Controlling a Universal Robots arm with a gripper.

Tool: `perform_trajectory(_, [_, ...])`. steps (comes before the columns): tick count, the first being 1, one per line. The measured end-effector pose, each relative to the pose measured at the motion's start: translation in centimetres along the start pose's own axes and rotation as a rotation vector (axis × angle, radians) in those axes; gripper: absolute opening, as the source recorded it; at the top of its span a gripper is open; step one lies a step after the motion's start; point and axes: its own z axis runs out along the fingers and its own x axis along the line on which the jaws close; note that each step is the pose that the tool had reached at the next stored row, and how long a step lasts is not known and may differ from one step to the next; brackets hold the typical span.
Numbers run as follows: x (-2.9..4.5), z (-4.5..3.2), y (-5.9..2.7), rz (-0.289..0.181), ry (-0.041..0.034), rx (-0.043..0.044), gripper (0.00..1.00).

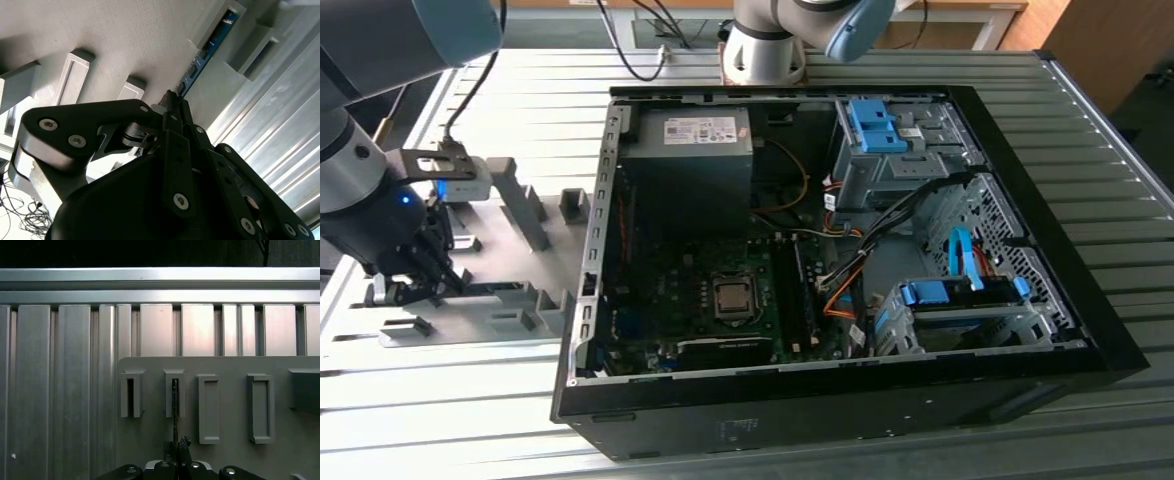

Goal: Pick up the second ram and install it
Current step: 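Pick up the second ram and move it above second insertion slot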

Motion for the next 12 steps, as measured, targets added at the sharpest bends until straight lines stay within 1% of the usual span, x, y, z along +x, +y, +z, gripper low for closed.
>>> perform_trajectory(12, [-0.02, -0.93, 0.00, 0.000, -0.0001, 0.0001, 0.14])
